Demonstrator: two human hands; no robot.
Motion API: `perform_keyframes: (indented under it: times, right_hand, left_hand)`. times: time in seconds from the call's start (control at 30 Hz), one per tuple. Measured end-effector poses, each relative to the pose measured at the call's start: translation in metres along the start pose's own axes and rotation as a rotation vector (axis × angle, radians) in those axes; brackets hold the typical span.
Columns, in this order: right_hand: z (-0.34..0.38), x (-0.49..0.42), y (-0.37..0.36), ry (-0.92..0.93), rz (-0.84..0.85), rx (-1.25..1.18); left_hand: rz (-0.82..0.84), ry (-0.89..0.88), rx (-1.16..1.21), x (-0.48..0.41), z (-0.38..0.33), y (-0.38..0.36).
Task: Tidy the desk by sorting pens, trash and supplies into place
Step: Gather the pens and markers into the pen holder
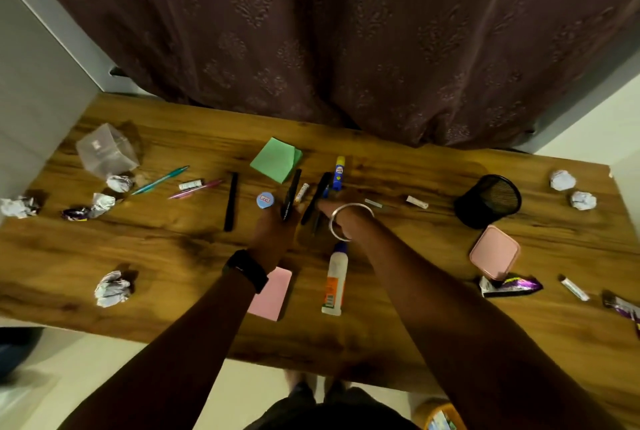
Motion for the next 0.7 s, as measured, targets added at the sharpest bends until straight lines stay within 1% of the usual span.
perform_keyframes:
  times: [0.07,0.13,0.17,0.23,0.27,0.33,0.37,0.4,0.47,0.53,0.63,0.7]
  right_hand:
    - [-0.002,-0.011,-0.003,0.053,-0.01,-0.092]
    - [-0.008,-0.011,-0.004,0.066,0.088,-0.193]
    - [-0.007,-0.005,-0.003,0.069,0.12,-0.218]
    - [-0.004,-0.005,0.0,0.079,0.1,-0.243]
    - [-0.003,-0.014,0.002,0.105,0.015,-0.192]
    - [0.002,-0.023,0.004,0.168,-0.228,0.146]
    - [0.007,-0.02,0.003,0.184,-0.315,0.257]
    - [0.012,-0.017,0.001,0.191,-0.347,0.31]
    - [0.02,-0.011,-0.004,0.189,-0.352,0.38]
    - [0.024,-0.009,-0.008,0.172,-0.321,0.41]
    - [0.02,-0.008,-0.007,0.094,-0.256,0.302]
    - [0.015,-0.004,-0.007,0.111,-0.215,0.269]
  left_hand:
    - [0.059,0.013,0.003,0.002,-0.012,-0.004]
    - [0.111,0.038,0.051,0.004,-0.019,-0.009]
    - [0.121,0.054,0.061,0.005,-0.02,-0.011]
    - [0.108,0.079,0.075,0.005,-0.022,-0.008]
    - [0.092,0.093,0.072,0.006,-0.022,-0.005]
    - [0.043,0.131,0.07,0.007,-0.022,0.0]
    - [0.028,0.151,0.085,0.008,-0.021,0.003]
    - [0.018,0.165,0.109,0.01,-0.02,0.005]
    - [0.008,0.175,0.119,0.012,-0.017,0.012]
    - [0.002,0.167,0.093,0.014,-0.017,0.02]
    - [-0.002,0.176,0.189,0.02,-0.017,0.03]
    - [-0.027,0.183,0.244,0.022,-0.015,0.033]
Point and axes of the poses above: each hand's wrist, its own x-axis away from the middle knuckle, its own y-axis out of the back of the hand, z = x × y, the point moved 2 cm from there along -x, towards the middle knuckle, and after that the axes turned 6 degrees about -y, right-handed, at the moved point
